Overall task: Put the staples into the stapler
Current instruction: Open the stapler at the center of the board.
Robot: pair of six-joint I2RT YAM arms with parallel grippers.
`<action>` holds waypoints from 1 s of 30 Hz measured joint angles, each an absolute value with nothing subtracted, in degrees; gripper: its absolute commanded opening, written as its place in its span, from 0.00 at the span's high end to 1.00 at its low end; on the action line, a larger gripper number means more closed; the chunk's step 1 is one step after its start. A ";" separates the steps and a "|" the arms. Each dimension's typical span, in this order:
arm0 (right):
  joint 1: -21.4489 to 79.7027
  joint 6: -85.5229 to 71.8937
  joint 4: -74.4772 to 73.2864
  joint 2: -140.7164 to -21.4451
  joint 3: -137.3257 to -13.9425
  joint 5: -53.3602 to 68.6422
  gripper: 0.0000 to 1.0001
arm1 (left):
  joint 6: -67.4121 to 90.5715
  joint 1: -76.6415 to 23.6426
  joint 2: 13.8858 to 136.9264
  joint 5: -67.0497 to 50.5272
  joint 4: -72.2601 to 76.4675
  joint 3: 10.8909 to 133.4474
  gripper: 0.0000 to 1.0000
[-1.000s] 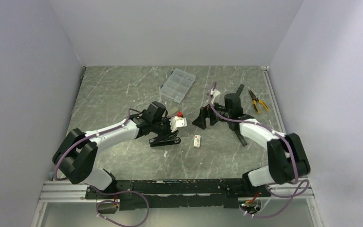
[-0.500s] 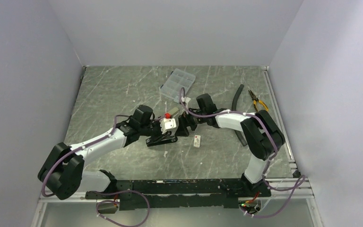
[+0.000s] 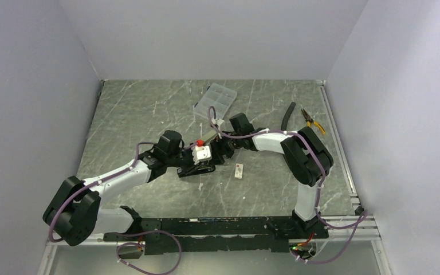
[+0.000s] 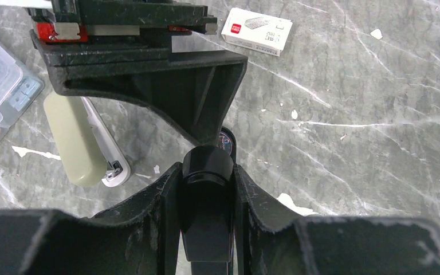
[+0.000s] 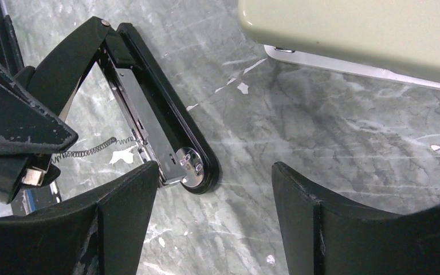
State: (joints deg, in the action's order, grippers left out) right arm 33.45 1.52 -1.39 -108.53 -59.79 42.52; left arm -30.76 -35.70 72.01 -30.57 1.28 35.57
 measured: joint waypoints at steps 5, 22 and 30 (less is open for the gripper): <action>34.33 1.43 -3.38 -108.88 -61.10 40.25 0.31 | -30.59 -35.59 72.03 -30.74 1.30 35.57 0.97; 37.74 4.32 -5.61 -105.91 -59.79 28.97 0.42 | -26.02 -32.53 72.03 -33.23 4.19 35.05 0.97; 38.65 4.67 -5.78 -104.57 -59.05 24.93 0.46 | -25.89 -29.45 71.48 -38.28 6.37 34.06 0.97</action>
State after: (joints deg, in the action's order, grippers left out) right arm 38.65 4.67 -5.78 -104.57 -59.05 24.93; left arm -25.89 -29.45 71.48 -38.28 6.37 34.06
